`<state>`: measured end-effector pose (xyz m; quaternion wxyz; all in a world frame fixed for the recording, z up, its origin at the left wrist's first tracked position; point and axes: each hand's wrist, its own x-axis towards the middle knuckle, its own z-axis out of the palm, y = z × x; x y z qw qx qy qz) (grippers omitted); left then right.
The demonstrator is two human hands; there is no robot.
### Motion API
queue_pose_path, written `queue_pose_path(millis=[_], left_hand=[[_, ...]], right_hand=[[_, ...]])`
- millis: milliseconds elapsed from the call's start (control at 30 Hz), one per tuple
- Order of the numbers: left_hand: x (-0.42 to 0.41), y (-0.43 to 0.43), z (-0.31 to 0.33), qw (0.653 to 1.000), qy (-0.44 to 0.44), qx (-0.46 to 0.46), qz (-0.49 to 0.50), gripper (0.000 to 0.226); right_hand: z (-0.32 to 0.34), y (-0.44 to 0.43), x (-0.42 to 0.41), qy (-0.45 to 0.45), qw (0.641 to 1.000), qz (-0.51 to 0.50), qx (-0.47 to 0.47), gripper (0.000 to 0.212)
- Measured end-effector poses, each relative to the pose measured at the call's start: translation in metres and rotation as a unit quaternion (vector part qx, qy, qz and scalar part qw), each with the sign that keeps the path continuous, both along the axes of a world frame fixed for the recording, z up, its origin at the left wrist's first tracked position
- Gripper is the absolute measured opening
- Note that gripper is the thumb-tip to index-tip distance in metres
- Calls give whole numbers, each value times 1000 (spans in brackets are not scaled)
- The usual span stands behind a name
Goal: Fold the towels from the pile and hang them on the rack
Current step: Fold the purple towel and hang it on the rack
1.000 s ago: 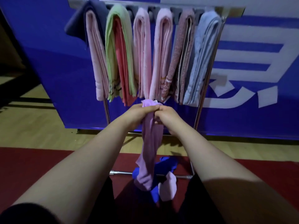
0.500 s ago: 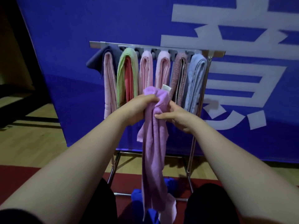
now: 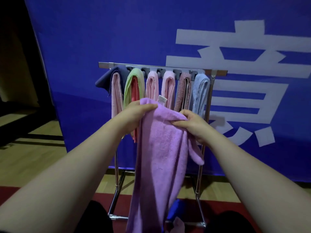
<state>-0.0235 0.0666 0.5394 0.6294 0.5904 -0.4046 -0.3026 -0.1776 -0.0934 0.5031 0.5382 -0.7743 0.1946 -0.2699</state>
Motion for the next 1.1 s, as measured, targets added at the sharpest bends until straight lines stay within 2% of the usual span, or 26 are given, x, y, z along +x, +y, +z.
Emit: queue_pose_path(millis=[100, 300, 400, 567, 633, 767, 867, 967, 1100], left_hand=[[5, -1, 2, 999, 9, 37, 1, 42], [7, -9, 8, 992, 18, 123, -27, 66], [12, -12, 6, 991, 14, 136, -10, 60], [26, -5, 9, 976, -71, 203, -32, 65], [29, -6, 12, 974, -94, 206, -13, 58], [25, -9, 14, 986, -97, 132, 5, 21], [33, -19, 11, 990, -96, 50, 88, 18], [47, -27, 6, 972, -158, 36, 169, 22], [52, -31, 7, 931, -311, 49, 186, 34]], right_hand=[[8, -3, -4, 7, 999, -28, -44, 18], [23, -9, -2, 70, 985, -95, -124, 30], [29, -12, 3, 82, 978, -114, -157, 27], [36, -22, 0, 78, 975, -122, -167, 15], [34, -28, 0, 95, 973, -117, -175, 16], [28, -40, 2, 135, 957, -132, -222, 19], [21, -50, 0, 159, 946, -186, -215, 22], [15, -60, -4, 192, 940, -218, -176, 21], [15, -71, -9, 192, 941, -237, -149, 21]])
